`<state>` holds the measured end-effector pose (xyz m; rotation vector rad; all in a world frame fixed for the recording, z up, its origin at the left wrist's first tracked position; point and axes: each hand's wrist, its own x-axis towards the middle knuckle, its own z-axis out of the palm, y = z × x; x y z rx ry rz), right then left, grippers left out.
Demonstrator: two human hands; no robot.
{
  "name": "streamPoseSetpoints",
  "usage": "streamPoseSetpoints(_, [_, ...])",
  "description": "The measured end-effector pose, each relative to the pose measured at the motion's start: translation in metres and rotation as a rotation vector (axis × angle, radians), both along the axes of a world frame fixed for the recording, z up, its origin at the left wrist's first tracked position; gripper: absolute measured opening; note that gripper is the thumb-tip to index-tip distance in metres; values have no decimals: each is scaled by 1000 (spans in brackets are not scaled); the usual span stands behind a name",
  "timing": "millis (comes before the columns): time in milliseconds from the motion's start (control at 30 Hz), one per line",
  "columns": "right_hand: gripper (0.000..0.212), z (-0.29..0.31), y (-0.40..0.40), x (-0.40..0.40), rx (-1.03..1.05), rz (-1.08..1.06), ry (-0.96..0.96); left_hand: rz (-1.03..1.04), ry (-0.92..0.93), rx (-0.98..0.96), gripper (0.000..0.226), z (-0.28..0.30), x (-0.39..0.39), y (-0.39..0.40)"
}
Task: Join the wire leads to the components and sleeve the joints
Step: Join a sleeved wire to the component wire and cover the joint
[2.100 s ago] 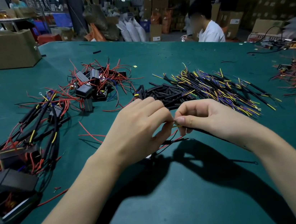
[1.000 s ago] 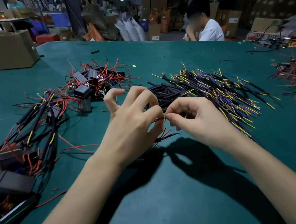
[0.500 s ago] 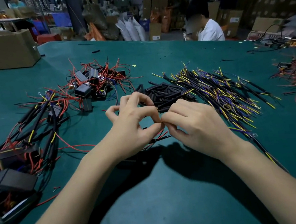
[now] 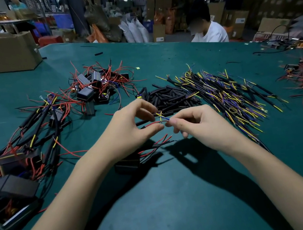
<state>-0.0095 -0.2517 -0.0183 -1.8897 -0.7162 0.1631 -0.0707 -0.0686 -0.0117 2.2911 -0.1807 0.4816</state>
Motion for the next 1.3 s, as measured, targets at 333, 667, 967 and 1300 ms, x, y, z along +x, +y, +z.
streamPoseSetpoints(333, [12, -1, 6, -3, 103, 40, 54, -62, 54, -253, 8, 2, 2, -2])
streamPoseSetpoints(667, [14, -4, 12, -8, 142, -159, -177, -93, 179, -422, 11, -1, 2, -5])
streamPoseSetpoints(967, [16, -11, 19, -12, 253, -142, -63, -36, 46, -132, 10, -6, 2, -9])
streamPoseSetpoints(1300, [8, -13, 11, -4, 195, 86, -81, 15, 16, -58, 9, -12, 6, -4])
